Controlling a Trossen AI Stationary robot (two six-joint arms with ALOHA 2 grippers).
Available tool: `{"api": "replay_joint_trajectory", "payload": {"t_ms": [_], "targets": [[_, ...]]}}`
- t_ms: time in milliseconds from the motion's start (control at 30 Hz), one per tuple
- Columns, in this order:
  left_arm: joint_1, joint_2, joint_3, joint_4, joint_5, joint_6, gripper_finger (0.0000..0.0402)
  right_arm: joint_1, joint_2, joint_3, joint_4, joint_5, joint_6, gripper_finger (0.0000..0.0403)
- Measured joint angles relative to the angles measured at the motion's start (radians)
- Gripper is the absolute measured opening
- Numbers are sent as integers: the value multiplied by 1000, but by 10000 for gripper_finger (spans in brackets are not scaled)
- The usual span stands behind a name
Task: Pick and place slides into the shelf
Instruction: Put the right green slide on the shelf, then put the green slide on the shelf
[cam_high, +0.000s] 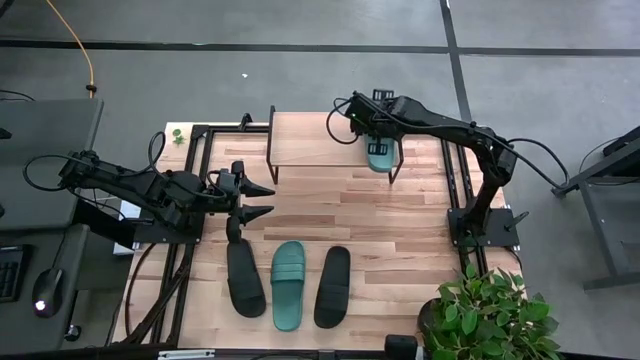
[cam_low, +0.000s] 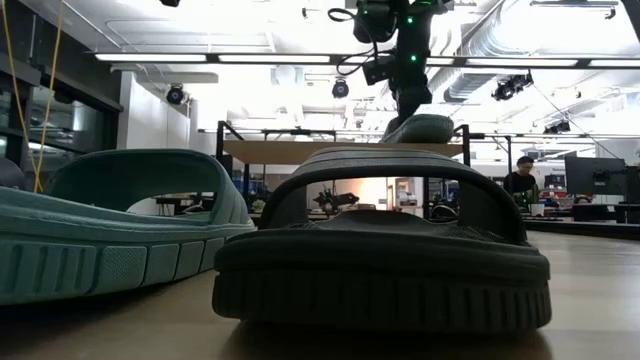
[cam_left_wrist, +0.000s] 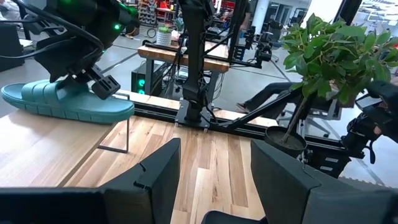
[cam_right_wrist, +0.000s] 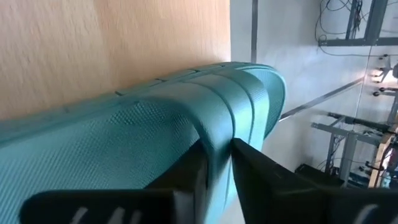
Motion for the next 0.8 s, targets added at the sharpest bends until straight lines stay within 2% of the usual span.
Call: {"api": "replay_joint_trajectory", "payload": {"t_ms": [333,800], "targets": [[0,0,0,0,0,0,177,15,0,0,-19,1,45,132],[0,0,0,0,0,0,177,119,-8,0,-33,7,100,140]]}}
